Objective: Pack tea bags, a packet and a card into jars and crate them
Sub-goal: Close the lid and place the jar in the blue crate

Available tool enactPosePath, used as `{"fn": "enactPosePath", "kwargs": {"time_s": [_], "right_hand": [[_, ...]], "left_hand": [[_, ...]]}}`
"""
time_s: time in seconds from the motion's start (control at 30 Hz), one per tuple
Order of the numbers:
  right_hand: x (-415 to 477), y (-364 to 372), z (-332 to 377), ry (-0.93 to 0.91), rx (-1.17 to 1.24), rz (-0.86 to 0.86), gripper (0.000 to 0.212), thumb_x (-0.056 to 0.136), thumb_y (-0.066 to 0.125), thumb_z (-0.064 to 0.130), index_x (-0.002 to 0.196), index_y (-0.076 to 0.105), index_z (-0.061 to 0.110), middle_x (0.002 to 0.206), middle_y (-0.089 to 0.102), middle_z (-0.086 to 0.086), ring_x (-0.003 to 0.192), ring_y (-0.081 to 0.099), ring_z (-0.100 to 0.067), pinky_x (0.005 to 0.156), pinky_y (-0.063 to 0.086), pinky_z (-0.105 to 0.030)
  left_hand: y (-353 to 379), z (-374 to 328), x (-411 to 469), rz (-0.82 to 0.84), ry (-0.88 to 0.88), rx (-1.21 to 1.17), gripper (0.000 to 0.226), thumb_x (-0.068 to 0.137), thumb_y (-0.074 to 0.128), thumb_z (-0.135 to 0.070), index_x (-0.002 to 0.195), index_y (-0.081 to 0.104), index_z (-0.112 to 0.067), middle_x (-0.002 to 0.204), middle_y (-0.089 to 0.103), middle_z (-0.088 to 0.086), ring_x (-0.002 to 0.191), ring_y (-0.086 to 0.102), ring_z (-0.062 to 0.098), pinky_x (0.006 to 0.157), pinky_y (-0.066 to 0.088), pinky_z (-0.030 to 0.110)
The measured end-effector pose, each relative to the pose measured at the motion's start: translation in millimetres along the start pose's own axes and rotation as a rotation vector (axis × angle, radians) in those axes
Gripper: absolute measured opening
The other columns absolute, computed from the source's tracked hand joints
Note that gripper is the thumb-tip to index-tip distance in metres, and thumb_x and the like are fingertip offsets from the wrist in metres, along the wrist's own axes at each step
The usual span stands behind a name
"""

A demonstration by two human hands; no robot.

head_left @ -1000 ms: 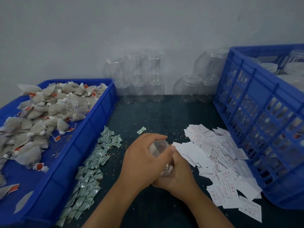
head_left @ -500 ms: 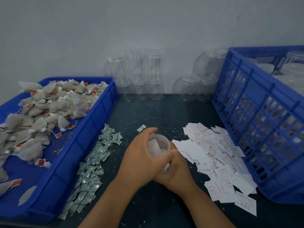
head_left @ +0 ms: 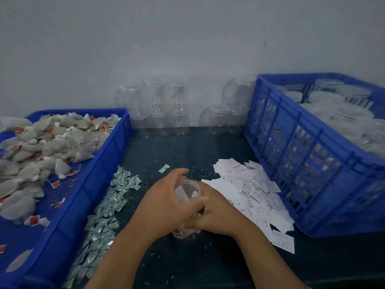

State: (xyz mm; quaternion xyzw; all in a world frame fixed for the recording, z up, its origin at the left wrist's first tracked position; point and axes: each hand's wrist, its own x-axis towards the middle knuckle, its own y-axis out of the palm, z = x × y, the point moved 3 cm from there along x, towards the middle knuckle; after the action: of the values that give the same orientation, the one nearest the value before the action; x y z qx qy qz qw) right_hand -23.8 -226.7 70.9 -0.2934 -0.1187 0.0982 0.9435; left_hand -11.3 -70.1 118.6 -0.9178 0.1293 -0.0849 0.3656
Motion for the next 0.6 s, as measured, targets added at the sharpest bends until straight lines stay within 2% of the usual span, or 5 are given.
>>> {"fn": "enactPosePath", "kwargs": {"time_s": [0.1, 0.3, 0.43, 0.5, 0.6], "right_hand": [[-14.1, -19.6, 16.7, 0.053, -0.033, -0.079, 0.076, 0.073, 0.080, 0.052, 0.140, 0.045, 0.058, 0.122, 0.068, 0.030, 0.104, 0.072, 0.005, 0.084, 0.065, -0.031], [-56.9, -84.2, 57.0, -0.008, -0.102, -0.169, 0.082, 0.070, 0.090, 0.053, 0.139, 0.047, 0.058, 0.134, 0.063, 0.029, 0.123, 0.064, 0.002, 0.095, 0.060, -0.030], [-88.7, -157.9, 96.3, -0.029, -0.270, -0.320, 0.085, 0.069, 0.084, 0.076, 0.143, 0.046, 0.058, 0.135, 0.059, 0.038, 0.121, 0.061, 0.012, 0.088, 0.050, -0.010], [-99.8, -195.2, 115.2, -0.052, -0.335, -0.453, 0.080, 0.070, 0.079, 0.081, 0.140, 0.050, 0.055, 0.132, 0.058, 0.044, 0.117, 0.060, 0.018, 0.086, 0.045, -0.001], [-103.5, -255.6, 130.6, -0.063, -0.368, -0.689, 0.075, 0.071, 0.076, 0.080, 0.138, 0.054, 0.052, 0.117, 0.057, 0.053, 0.104, 0.060, 0.026, 0.078, 0.044, 0.004]], "left_hand": [[0.5, -23.3, -3.0, 0.020, 0.114, -0.002, 0.080, 0.066, 0.056, -0.084, 0.139, 0.045, -0.052, 0.131, 0.053, -0.035, 0.121, 0.051, -0.011, 0.094, 0.041, 0.017], [-5.4, -63.2, 9.1, -0.017, 0.218, -0.464, 0.041, 0.099, 0.036, -0.065, 0.119, 0.066, -0.048, 0.121, 0.068, -0.027, 0.116, 0.063, -0.006, 0.093, 0.048, 0.023], [4.2, -75.8, 41.1, -0.087, 0.250, -0.288, 0.023, 0.106, 0.047, -0.041, 0.102, 0.069, -0.041, 0.103, 0.071, -0.029, 0.097, 0.066, -0.009, 0.077, 0.047, 0.012], [17.6, -86.2, 53.9, -0.037, 0.313, -0.147, 0.015, 0.100, 0.054, -0.044, 0.094, 0.068, -0.043, 0.092, 0.070, -0.030, 0.086, 0.066, -0.008, 0.064, 0.044, 0.010], [49.2, -104.0, 65.3, 0.074, 0.407, 0.025, 0.012, 0.098, 0.056, -0.053, 0.093, 0.065, -0.046, 0.091, 0.066, -0.034, 0.086, 0.062, -0.010, 0.065, 0.048, 0.019]]}}
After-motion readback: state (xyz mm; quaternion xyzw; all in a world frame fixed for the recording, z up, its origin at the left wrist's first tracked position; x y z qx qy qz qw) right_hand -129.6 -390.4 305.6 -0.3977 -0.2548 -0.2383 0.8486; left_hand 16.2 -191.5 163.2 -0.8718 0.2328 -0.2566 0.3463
